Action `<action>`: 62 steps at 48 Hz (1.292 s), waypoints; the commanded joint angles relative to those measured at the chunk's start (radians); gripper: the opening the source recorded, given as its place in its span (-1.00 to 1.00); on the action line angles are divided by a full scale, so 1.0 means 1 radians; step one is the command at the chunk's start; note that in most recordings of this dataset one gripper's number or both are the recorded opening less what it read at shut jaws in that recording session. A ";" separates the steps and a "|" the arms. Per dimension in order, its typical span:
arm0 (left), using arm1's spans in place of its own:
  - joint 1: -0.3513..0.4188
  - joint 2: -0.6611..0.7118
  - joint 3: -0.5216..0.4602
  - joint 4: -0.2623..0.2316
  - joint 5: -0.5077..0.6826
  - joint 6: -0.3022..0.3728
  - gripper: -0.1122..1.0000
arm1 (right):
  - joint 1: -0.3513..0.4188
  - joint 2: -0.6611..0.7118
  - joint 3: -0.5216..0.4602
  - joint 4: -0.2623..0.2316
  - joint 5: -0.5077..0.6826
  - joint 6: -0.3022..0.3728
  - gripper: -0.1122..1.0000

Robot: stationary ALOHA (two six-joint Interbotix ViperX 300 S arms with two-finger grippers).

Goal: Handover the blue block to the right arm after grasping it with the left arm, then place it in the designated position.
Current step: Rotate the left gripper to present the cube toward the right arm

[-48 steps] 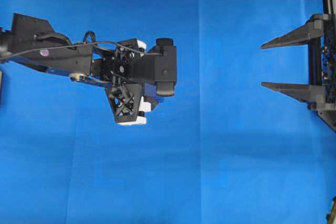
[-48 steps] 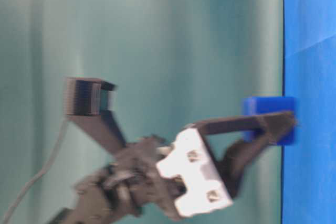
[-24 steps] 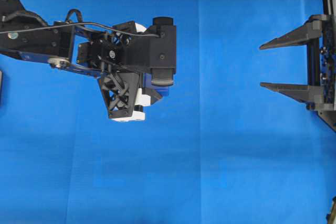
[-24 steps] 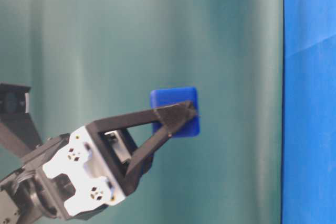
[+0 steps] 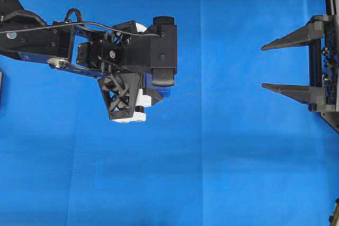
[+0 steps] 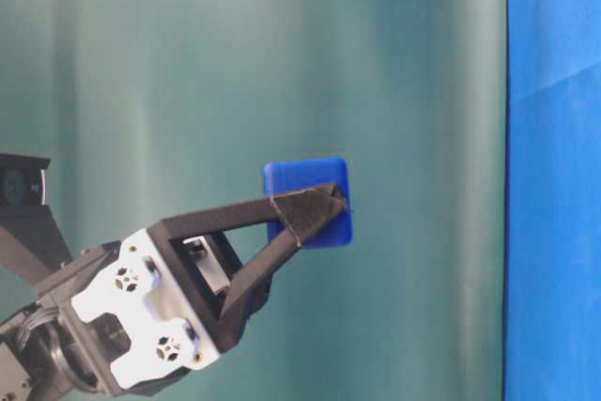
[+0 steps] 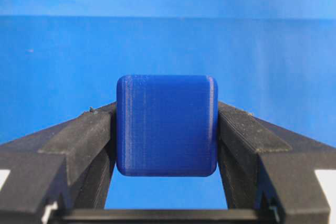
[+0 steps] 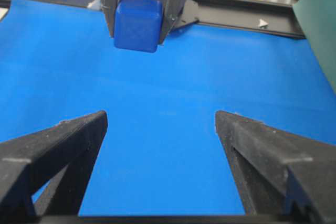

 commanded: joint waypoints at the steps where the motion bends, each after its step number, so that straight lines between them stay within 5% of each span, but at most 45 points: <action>1: -0.002 -0.029 -0.017 0.003 -0.003 0.002 0.08 | 0.000 0.006 -0.018 0.003 -0.008 0.000 0.95; 43: -0.002 -0.046 0.006 0.005 -0.034 0.000 0.08 | 0.000 0.011 -0.018 0.003 -0.008 0.002 0.95; 62: -0.002 -0.170 0.204 0.003 -0.426 0.017 0.08 | -0.002 0.011 -0.020 0.003 -0.011 0.002 0.95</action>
